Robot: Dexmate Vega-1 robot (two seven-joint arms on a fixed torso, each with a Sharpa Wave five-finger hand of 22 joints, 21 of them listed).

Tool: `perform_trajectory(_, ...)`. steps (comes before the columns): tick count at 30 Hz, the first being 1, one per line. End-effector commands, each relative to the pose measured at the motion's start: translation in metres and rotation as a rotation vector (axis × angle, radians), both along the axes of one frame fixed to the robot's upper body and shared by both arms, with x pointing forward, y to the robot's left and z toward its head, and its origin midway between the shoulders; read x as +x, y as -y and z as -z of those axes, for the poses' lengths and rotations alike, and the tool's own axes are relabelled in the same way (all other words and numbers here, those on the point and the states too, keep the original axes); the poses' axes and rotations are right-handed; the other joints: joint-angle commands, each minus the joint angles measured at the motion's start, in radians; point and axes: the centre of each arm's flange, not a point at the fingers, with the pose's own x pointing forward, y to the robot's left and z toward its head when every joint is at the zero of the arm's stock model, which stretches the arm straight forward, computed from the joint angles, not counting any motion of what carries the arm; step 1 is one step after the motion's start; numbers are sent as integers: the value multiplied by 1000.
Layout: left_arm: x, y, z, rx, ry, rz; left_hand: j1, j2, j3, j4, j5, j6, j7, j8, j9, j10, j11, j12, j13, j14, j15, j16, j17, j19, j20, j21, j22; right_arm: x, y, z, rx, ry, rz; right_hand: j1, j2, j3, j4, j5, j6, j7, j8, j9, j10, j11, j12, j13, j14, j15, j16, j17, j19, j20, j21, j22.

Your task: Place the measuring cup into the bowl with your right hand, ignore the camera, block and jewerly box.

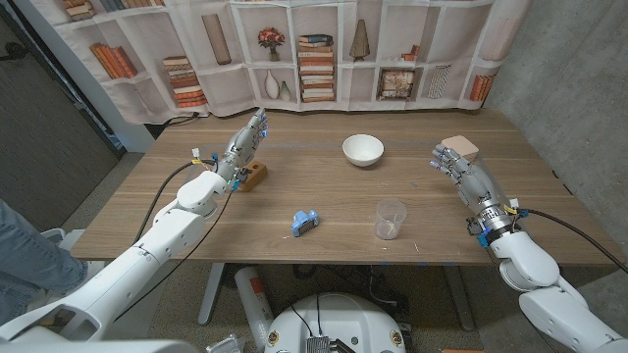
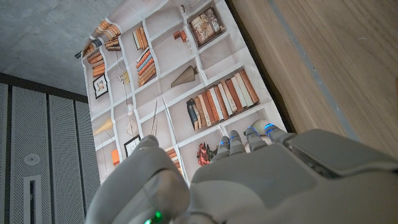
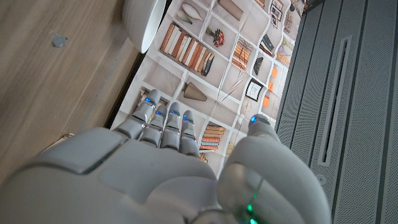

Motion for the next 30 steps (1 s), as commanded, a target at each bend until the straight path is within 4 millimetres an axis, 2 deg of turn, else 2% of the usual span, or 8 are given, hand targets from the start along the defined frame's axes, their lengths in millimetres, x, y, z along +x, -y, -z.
perform_trajectory(1, 0, 4, -6, 16, 7, -2, 8, 5, -5, 1, 4, 5, -3, 1, 3, 2, 2, -2, 1, 5, 0, 0, 3, -22, 6, -3, 2, -7, -3, 5, -11, 13, -8, 10, -1, 4, -6, 6, 0, -12, -2, 3, 4, -6, -5, 1, 6, -3, 0, 2, 11, -16, -3, 2)
perform_trajectory(30, 2, 13, -10, 34, 8, 1, 10, 9, -11, 1, 4, 8, -3, 1, 3, 0, 6, -5, 2, 1, 1, -2, 3, -28, 10, -6, 3, -21, -3, 17, -55, 26, 30, 35, -10, 5, -27, 13, -5, -20, -3, 3, 2, -9, -9, 1, 2, -6, -4, 1, 14, -13, -23, 2)
